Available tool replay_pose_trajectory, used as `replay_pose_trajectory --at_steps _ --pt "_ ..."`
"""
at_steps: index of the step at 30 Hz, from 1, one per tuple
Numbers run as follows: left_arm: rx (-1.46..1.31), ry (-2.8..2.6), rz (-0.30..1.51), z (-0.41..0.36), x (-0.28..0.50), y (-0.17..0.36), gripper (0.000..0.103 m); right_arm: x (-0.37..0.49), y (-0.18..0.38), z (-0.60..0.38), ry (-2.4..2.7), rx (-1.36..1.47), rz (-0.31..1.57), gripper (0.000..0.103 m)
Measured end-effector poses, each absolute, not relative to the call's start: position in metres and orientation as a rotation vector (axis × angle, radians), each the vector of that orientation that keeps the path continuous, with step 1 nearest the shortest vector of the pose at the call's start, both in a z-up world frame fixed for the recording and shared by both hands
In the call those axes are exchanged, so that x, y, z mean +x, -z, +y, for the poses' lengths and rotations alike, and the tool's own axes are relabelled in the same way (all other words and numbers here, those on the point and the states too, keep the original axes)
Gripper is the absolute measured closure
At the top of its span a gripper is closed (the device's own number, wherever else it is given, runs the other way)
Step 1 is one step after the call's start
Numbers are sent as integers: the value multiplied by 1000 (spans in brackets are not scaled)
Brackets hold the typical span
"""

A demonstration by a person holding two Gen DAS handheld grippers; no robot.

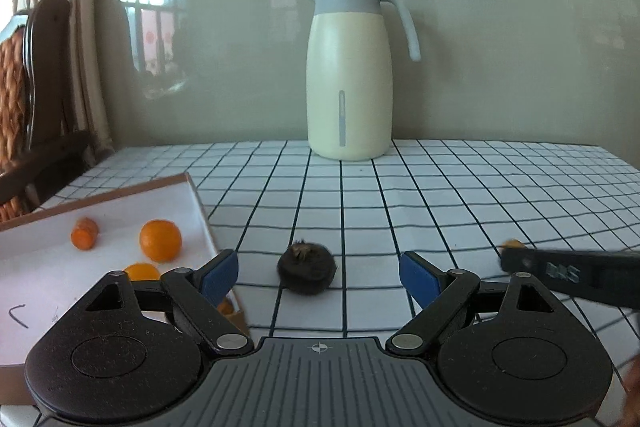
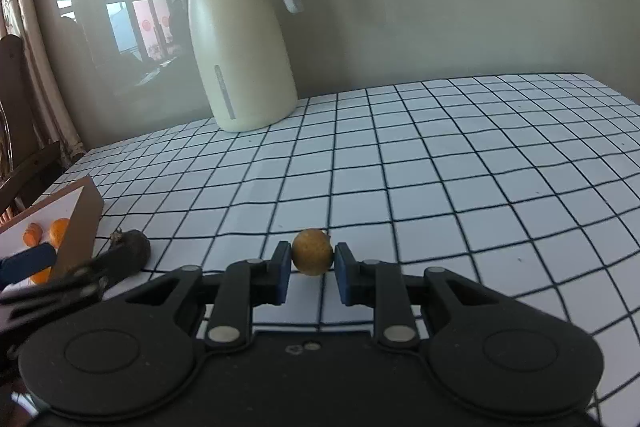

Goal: Organize fruits
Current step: 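Close the left gripper on the dark mangosteen while the right gripper holds its fruit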

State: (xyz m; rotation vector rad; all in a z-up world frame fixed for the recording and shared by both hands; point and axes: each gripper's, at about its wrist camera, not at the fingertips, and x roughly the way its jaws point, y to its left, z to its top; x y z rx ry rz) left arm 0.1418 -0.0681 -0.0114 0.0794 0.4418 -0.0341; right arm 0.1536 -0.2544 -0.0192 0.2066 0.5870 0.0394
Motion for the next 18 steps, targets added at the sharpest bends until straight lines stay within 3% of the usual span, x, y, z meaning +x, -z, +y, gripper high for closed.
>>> replay_pose_trajectory --at_steps 16,18 --pt "113 -47 570 -97 195 32 16 149 24 -265 -55 209 596 88" --pt "96 -46 570 -97 195 31 20 149 24 -265 -57 211 595 88"
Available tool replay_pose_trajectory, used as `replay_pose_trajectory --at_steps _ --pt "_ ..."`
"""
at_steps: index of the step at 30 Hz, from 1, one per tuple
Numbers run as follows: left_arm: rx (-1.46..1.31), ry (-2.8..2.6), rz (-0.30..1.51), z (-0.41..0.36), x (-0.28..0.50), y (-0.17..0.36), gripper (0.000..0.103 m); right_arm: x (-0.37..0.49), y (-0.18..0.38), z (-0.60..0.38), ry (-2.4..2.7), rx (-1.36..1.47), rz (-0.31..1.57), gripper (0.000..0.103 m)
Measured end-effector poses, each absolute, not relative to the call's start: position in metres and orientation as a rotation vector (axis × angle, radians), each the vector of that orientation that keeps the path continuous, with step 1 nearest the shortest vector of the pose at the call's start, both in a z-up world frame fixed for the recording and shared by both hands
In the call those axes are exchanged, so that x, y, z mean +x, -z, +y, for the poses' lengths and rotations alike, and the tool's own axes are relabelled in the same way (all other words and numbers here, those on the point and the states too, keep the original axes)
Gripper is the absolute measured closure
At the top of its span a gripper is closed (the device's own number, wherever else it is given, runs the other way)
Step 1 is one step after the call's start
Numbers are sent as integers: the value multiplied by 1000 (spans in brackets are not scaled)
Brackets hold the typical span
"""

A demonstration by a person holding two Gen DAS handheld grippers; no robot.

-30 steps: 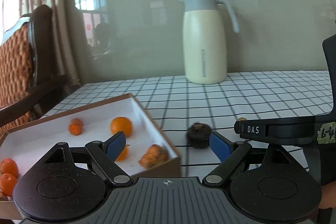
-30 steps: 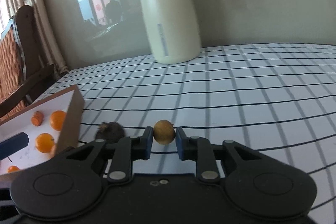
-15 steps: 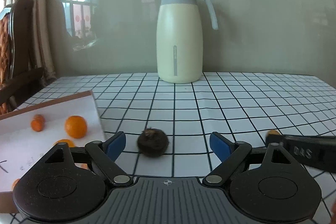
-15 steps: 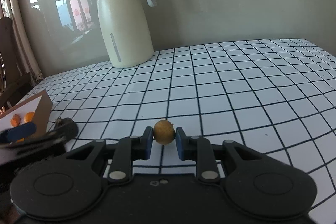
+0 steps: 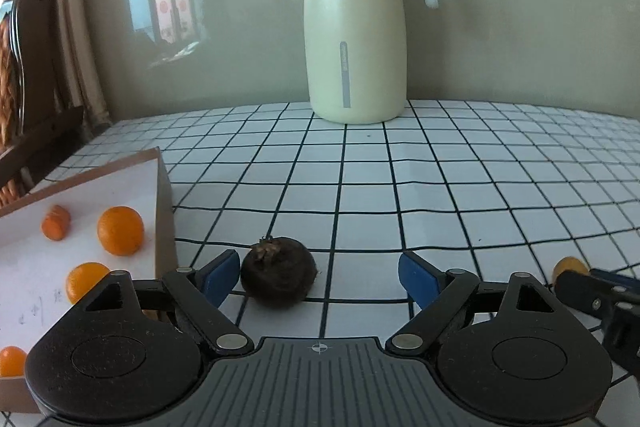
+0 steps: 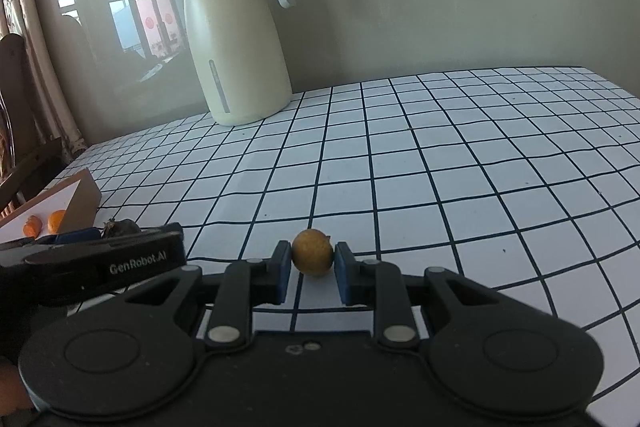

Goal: Organize fruits
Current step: 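Close the left gripper on the dark mangosteen while the right gripper holds its fruit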

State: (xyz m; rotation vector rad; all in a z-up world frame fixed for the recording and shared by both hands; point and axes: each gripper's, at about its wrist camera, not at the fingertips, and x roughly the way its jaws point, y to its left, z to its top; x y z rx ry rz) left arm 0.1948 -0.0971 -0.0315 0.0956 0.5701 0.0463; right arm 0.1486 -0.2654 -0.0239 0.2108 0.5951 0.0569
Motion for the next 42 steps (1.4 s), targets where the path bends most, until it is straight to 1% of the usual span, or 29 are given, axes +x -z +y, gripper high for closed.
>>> replay_pose_trajectory --at_steps 2,6,8,10,13,16,19,24,25,28,31,34,37,39,40,41,42 --pt "80 -58 567 -95 195 31 38 148 24 -266 -60 214 595 88" --pt "70 -74 561 -93 194 30 46 147 27 -264 -72 211 602 87" --pt "74 -78 553 -90 192 30 56 147 27 -263 -72 203 603 87" --pt "62 -62 554 -86 190 28 61 148 26 -263 -73 209 603 87" --pt "54 -32 561 -83 184 26 62 148 26 -264 -73 215 604 87" --pt "49 64 571 -92 173 23 72 147 26 -264 -72 215 602 87" --pt "92 70 568 -106 167 30 72 147 26 -265 -71 222 602 87" --pt "73 -8 518 -99 172 18 71 146 26 -267 -76 225 601 87" --pt "60 -20 524 -95 176 16 67 146 26 -266 -75 224 600 87" --pt "35 -51 559 -89 192 16 47 147 26 -266 -75 226 601 87" --pt "13 -32 583 -87 199 18 44 148 26 -267 -77 233 603 87" --pt "42 3 589 -97 201 22 39 148 26 -269 -79 240 604 87" --pt "36 27 610 -102 203 30 39 149 26 -268 -79 241 606 86" --pt "29 27 629 -104 206 35 41 149 25 -268 -81 242 608 85" --pt "23 33 630 -104 207 36 54 150 25 -269 -83 244 609 85" --pt "13 47 623 -103 206 36 60 150 25 -269 -85 246 609 84" --pt "16 52 623 -104 205 36 60 151 25 -269 -86 249 609 82"
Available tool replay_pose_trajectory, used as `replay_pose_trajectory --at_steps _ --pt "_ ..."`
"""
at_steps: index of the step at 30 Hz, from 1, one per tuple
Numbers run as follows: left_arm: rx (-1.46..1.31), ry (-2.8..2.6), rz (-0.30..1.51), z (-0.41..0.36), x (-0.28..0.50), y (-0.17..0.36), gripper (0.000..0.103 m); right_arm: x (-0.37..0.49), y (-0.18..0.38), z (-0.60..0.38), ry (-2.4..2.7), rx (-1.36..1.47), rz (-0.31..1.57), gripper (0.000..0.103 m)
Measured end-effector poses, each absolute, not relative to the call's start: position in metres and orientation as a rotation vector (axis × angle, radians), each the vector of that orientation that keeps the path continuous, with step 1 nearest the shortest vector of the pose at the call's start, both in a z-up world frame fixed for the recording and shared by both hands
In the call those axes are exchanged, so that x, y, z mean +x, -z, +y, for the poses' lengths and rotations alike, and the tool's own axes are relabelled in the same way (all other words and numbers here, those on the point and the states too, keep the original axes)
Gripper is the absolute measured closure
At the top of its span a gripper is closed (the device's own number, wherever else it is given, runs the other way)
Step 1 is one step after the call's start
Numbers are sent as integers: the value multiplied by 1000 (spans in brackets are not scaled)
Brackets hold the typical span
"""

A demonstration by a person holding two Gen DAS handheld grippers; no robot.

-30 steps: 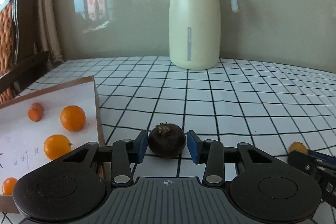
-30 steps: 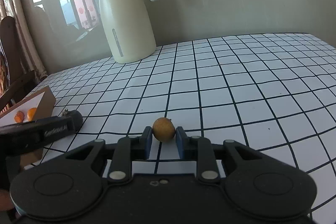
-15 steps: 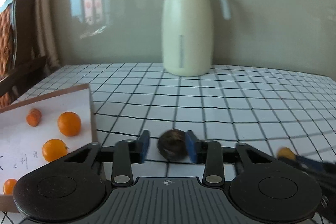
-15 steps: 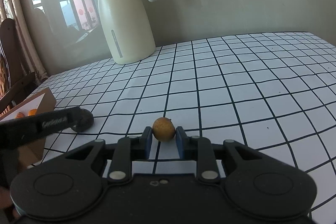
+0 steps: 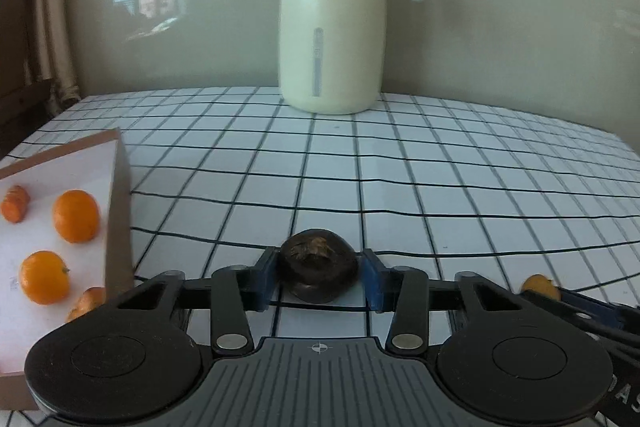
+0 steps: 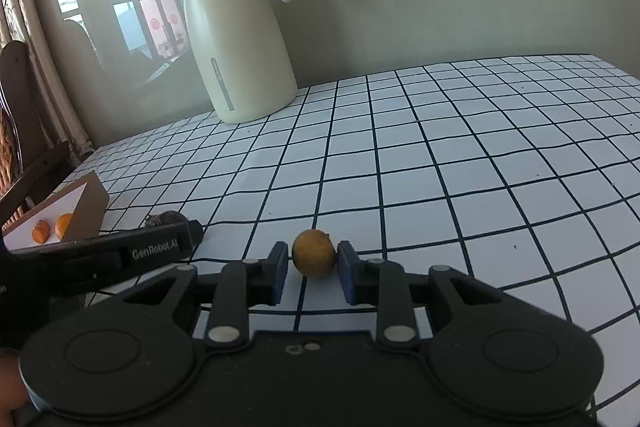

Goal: Organize fruits
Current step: 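Close the left gripper on the dark mangosteen while the right gripper holds its fruit, then lift and carry the mangosteen and yellow fruit over the box with both grippers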

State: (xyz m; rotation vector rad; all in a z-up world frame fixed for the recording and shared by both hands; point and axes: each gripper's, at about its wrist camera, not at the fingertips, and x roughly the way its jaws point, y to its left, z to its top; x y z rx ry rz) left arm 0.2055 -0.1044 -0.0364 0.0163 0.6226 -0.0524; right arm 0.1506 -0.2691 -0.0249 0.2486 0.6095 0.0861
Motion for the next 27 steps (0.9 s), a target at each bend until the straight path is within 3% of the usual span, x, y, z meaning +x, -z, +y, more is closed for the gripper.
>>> replay_pose_trajectory --at_steps 4,11,27 --pt "21 80 619 -105 199 37 60 152 25 -268 -89 248 610 80" --pt "54 131 619 -107 178 36 60 149 25 -268 -82 230 607 86" --pt "25 135 575 -103 170 35 60 150 25 -259 -106 222 612 87"
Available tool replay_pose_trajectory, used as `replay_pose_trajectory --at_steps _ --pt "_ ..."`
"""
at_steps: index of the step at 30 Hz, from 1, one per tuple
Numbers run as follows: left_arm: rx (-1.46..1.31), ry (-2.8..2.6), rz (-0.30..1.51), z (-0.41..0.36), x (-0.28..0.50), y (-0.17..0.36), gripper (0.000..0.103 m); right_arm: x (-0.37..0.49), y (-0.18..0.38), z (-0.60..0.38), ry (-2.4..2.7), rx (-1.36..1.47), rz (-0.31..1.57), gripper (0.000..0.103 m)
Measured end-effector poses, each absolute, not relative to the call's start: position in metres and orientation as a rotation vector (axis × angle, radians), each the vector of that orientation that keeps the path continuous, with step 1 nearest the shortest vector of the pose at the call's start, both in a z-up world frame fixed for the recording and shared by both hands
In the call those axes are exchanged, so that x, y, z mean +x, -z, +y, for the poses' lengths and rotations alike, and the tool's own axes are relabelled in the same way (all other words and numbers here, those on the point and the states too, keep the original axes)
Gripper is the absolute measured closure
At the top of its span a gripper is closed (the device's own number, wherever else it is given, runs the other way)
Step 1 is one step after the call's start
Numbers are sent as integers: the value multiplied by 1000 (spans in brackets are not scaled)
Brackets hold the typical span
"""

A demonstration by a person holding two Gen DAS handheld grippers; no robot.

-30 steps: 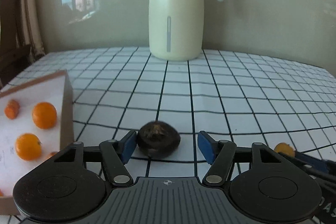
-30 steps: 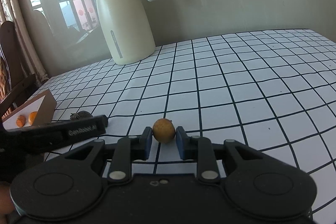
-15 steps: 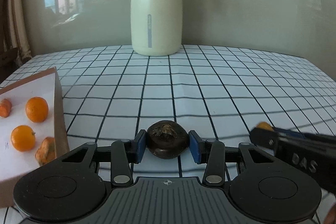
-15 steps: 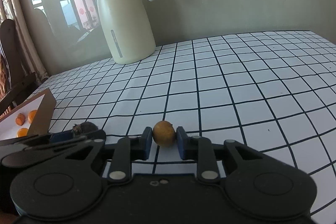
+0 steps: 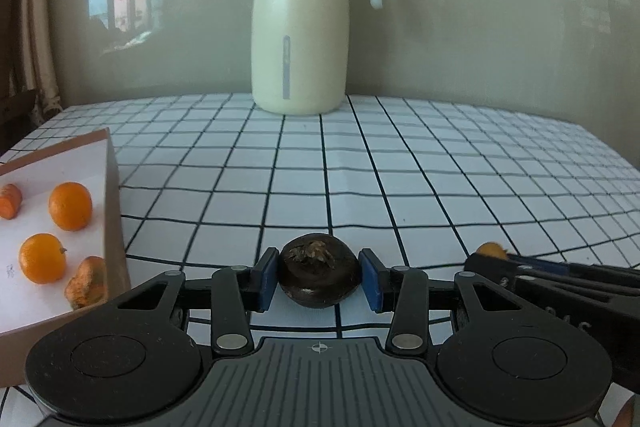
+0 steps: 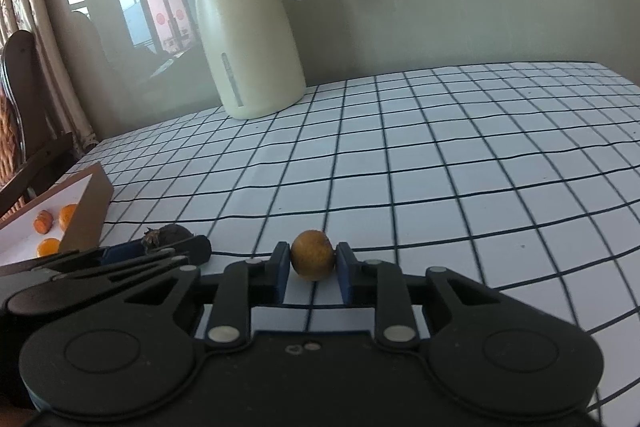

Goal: Organize fruits
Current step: 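Lift and carry the mangosteen and yellow fruit over the box with both grippers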

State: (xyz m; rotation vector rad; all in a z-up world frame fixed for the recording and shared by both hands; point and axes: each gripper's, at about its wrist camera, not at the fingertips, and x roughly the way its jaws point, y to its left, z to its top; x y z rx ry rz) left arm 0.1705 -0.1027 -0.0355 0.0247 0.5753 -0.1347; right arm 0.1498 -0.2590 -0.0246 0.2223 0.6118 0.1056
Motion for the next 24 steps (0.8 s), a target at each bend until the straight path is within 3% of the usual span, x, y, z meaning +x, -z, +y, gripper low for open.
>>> replay_pose_trajectory --at_steps 24 --pt "48 161 498 -60 100 4 60 120 -10 -223 -203 169 555 87"
